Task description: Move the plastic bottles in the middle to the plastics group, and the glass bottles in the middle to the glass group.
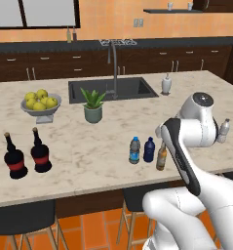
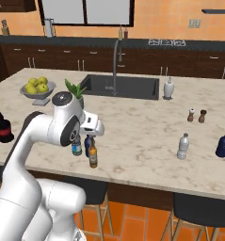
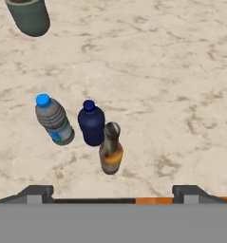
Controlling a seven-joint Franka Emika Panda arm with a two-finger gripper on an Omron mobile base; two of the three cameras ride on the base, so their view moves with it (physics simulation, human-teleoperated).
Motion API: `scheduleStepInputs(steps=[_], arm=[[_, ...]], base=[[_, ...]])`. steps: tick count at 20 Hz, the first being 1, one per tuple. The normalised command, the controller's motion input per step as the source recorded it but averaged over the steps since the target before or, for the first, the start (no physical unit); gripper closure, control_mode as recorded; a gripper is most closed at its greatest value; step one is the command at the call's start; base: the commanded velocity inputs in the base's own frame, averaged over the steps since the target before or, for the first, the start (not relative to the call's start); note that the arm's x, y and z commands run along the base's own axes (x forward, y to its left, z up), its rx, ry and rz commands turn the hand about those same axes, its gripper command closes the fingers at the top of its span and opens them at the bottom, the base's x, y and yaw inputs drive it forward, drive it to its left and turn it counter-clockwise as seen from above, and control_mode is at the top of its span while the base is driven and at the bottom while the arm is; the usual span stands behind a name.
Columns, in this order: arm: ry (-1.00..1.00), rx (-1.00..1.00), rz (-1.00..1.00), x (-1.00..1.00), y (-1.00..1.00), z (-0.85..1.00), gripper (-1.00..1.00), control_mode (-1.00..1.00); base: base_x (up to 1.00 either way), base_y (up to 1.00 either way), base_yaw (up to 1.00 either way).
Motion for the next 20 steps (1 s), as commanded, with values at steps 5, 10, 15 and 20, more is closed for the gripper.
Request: scheduleStepInputs(steps=[5,10,15,20], arm=[[0.00,0.00,0.04,0.13,0.00,-0.23,-1.00,-1.00],[0.00,0.00,0.08,0.14,0.01,-0.43,-1.00,-1.00],[0.00,0.00,0.07,0.15,0.00,-0.35,-1.00,-1.00],[0.03,-0.01,0.01,0.05,0.00,-0.17,-1.00,-1.00]], base=[[0.00,0.00,0.00],[0.00,0.00,0.00],[0.00,0.00,0.00],[0.00,0.00,0.00]])
